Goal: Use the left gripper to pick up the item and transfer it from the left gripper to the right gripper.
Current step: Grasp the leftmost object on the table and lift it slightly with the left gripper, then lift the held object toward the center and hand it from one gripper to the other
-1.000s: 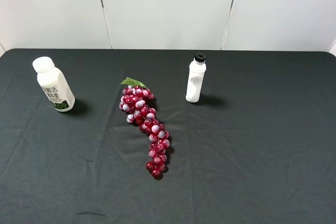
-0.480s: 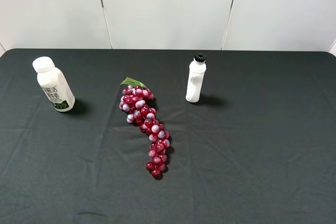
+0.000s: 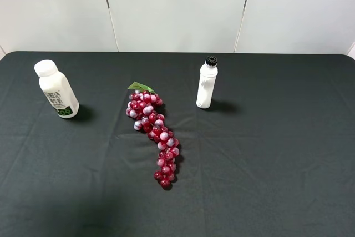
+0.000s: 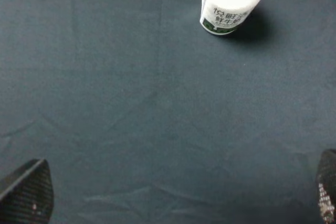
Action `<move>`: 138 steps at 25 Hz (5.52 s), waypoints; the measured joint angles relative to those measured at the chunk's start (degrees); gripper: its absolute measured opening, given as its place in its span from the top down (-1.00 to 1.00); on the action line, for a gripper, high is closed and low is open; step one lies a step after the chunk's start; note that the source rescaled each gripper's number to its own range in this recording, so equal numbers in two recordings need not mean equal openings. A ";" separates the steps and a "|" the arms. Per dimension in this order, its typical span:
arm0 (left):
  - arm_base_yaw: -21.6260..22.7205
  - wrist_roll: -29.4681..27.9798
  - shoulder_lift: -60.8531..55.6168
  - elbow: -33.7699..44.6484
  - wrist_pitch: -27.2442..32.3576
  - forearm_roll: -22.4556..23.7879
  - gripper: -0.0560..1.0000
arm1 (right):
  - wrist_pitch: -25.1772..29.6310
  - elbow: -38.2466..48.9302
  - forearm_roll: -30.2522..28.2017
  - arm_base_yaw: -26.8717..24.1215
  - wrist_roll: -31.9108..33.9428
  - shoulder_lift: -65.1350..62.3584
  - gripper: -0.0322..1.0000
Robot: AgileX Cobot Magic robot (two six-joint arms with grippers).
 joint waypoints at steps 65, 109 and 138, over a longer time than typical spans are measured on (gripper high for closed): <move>-11.49 -7.24 48.21 -9.57 -19.10 2.82 0.89 | 0.00 0.00 0.05 0.00 0.00 0.00 -1.00; -21.96 4.92 35.29 -9.38 -12.94 -15.14 0.89 | 0.00 0.00 0.16 0.00 0.00 0.00 -1.00; -33.27 40.81 46.56 -9.31 -7.93 -63.96 0.89 | -0.04 0.00 2.41 0.00 -0.07 0.00 -1.00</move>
